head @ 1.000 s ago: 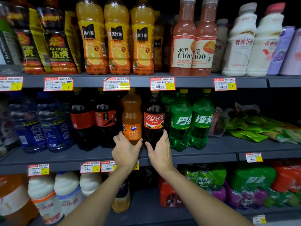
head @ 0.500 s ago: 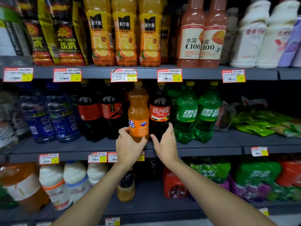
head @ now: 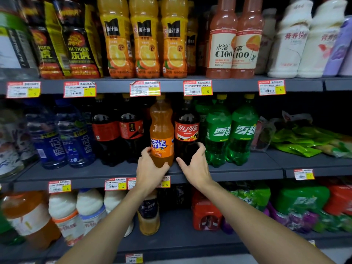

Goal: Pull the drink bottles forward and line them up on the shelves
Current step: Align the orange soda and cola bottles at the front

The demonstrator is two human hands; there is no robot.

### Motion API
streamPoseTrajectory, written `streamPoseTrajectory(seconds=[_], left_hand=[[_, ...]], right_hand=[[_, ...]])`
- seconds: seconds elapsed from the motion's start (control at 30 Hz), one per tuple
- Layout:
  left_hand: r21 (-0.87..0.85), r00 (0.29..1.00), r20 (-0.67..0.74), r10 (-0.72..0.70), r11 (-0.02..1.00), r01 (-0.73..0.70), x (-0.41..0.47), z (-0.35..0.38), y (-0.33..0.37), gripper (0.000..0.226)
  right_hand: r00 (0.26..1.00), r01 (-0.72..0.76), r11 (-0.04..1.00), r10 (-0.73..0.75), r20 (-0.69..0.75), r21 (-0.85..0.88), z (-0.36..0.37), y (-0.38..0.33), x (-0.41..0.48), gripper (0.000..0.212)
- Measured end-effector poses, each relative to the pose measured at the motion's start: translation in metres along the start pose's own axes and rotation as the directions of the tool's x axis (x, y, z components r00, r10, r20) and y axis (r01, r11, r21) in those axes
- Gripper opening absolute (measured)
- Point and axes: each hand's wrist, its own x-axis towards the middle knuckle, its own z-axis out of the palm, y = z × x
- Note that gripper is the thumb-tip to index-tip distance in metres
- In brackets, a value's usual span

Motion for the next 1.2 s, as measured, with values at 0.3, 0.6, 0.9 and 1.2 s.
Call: streamPoseTrajectory(seconds=[0.3,0.6,0.9,1.2], left_hand=[[0.144,0.992,0.003,0.123,0.982,-0.122,0.005,-0.003,-0.012,0.097],[0.048,0.973,0.120,0.197,0.978,-0.204,0.014,-0.015,-0.004,0.097],[0.037,0.953,0.211,0.219,0.972,-0.231,0.019,-0.024,-0.011,0.111],[0.041,0.946,0.200,0.256,0.962,-0.269,0.020,-0.021,-0.014,0.104]], right_hand=[[0.998,0.038,0.999,-0.037,0.042,-0.030,-0.006,0.005,0.000,0.103],[0.983,0.091,0.985,-0.066,0.171,-0.144,-0.019,0.010,-0.001,0.106],[0.955,0.148,0.974,-0.095,0.280,-0.172,-0.036,0.015,0.004,0.115],[0.956,0.159,0.974,-0.111,0.271,-0.162,-0.038,0.012,0.002,0.111]])
